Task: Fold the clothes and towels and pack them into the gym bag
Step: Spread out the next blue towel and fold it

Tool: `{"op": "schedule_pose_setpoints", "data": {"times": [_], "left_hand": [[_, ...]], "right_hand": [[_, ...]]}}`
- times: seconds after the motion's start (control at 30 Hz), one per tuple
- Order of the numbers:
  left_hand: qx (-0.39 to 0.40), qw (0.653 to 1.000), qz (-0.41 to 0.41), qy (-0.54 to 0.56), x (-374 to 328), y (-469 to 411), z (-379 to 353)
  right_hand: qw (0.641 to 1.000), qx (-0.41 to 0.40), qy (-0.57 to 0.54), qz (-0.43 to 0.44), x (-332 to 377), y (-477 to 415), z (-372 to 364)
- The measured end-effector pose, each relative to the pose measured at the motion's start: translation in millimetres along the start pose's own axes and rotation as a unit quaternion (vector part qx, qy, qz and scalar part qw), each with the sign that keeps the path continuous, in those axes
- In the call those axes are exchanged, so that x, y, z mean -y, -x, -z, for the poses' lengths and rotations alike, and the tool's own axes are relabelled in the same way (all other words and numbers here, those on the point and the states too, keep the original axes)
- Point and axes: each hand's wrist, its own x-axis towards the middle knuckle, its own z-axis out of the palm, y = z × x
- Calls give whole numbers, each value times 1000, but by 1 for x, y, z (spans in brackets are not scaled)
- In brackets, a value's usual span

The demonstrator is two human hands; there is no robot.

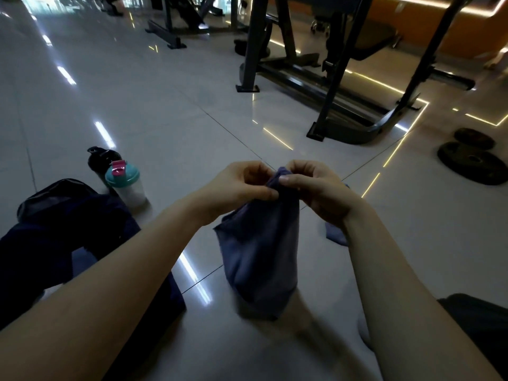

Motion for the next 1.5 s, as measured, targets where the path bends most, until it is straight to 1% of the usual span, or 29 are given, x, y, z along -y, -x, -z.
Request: {"op": "schedule_pose_setpoints", "data": {"times": [0.07, 0.17, 0.23, 0.27, 0.33, 0.4, 0.47, 0.57, 0.7, 0.8, 0.97, 1.03, 1.1, 1.17, 1.23, 1.3, 1.4, 1.5], "left_hand": [[38, 998, 21, -40, 15, -2, -2], [33, 995, 46, -83, 40, -3, -3], [19, 992, 58, -111, 56, 0, 2], [8, 990, 64, -128, 62, 1, 5], [-25, 986, 72, -150, 72, 5, 9], [-59, 985, 84, -139, 80, 8, 10], [-86, 986, 95, -111, 88, 10, 6], [-146, 981, 79, -102, 98, 10, 3], [-183, 979, 77, -50, 102, 12, 2], [-201, 978, 58, -24, 98, 12, 3], [-250, 967, 30, -31, 96, 12, 4], [-256, 965, 34, -36, 97, 12, 5], [-253, 966, 41, -42, 97, 11, 7], [-264, 962, 50, -42, 95, 8, 11], [-290, 955, 63, -10, 90, 6, 22], [-313, 947, 69, 35, 85, 5, 35], [-329, 940, 71, 64, 79, 8, 54], [-343, 935, 59, 64, 77, 11, 65]], "right_hand": [[1000, -8, -22, 15, 3, 2, 7], [997, -28, -63, 31, 3, 5, 21], [992, -75, -97, 37, 0, 9, 30], [986, -117, -113, 39, -2, 10, 33], [965, -217, -143, 42, -8, 11, 40], [941, -297, -156, 39, -13, 9, 44], [921, -363, -143, 28, -16, 5, 45], [884, -453, -117, 22, -21, -2, 45], [827, -549, -119, 30, -25, -7, 54], [800, -584, -134, 32, -26, -6, 63], [789, -593, -155, 34, -26, 2, 72], [786, -596, -158, 36, -25, 4, 74], [793, -589, -151, 36, -25, 7, 74], [813, -569, -120, 36, -27, 10, 75], [839, -536, -84, 35, -30, 14, 78], [868, -490, -75, 34, -33, 17, 81], [907, -414, -61, 39, -36, 20, 80], [923, -379, -40, 51, -39, 19, 74]]}}
